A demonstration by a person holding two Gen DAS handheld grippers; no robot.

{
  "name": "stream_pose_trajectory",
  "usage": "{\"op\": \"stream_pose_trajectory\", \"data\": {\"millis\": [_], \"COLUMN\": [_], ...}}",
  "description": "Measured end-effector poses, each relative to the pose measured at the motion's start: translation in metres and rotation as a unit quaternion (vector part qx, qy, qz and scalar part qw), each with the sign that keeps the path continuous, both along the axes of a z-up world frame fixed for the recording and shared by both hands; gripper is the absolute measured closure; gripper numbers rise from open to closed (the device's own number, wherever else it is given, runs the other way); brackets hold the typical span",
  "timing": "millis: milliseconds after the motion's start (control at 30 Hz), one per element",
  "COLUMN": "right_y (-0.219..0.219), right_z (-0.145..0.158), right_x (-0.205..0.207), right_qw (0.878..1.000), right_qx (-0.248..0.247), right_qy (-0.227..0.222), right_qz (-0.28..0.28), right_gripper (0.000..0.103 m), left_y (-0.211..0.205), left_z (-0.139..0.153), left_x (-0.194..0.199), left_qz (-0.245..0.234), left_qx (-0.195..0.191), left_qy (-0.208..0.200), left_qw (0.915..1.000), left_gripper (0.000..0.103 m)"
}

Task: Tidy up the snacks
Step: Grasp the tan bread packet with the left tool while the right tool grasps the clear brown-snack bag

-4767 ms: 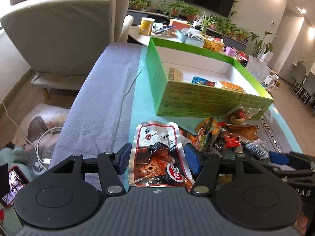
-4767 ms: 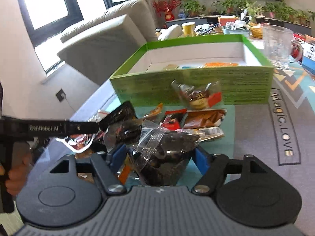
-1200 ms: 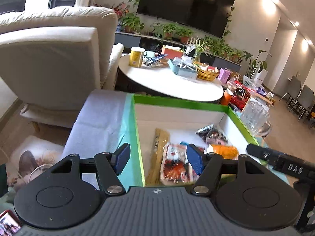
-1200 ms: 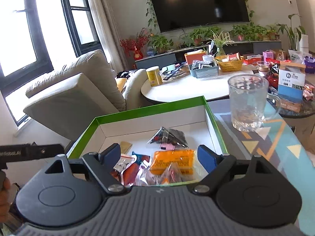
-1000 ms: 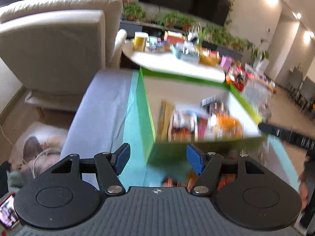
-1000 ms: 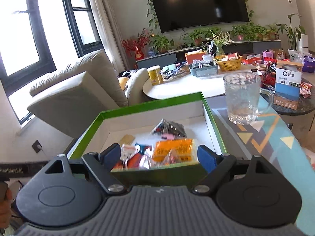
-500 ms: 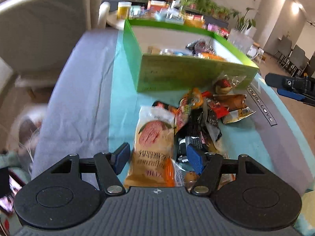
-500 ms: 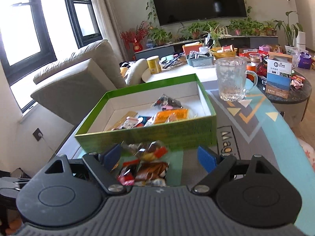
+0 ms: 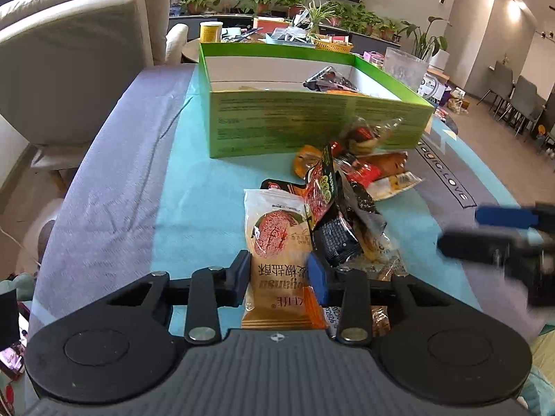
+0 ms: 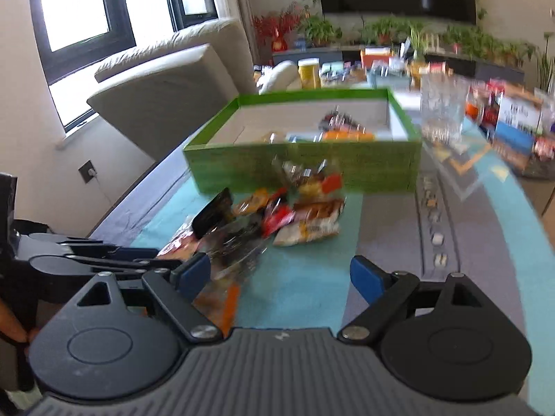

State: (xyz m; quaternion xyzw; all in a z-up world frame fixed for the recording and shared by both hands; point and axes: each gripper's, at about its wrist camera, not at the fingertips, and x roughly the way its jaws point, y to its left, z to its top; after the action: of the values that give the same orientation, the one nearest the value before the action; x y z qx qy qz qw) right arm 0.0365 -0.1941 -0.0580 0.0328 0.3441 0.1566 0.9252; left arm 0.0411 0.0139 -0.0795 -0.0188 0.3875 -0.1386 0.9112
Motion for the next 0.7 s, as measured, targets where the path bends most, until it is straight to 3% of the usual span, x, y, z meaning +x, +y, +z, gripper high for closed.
{"op": "stream_pose_trajectory", "data": {"millis": [167,400,633,700], "right_y": [0.016,0.064,0.08,0.07], "right_z": [-0.008,-0.025,-0.039,-0.04], "right_x": [-0.03,-0.04,-0.03,-0.027], "right_qw": [0.999,0.989,0.988,0.991], "right_qx": [-0.003,-0.067,-0.112,-0.092], "right_qy": [0.016,0.017,0.013,0.021], "right_qz": [0.045,0.128,0.105,0.094], "right_gripper": [0.043,0.043,0.044,0.044], "left_y": [0.0,0.021,0.027,0.026], "left_z": [0.001,0.004,0.005,0.005], "left_x": [-0.001,-0.004,-0.005,-0.004], "left_qz": [0.002,0.037,0.042,0.04], "left_qx": [-0.014,-0.028,-0.03,-0.033], "left_qy": [0.011,0.029,0.035,0.036], "left_qw": [0.9998,0.9985,0.9981,0.998], "left_gripper": [0.069,0.067,0.067,0.065]}}
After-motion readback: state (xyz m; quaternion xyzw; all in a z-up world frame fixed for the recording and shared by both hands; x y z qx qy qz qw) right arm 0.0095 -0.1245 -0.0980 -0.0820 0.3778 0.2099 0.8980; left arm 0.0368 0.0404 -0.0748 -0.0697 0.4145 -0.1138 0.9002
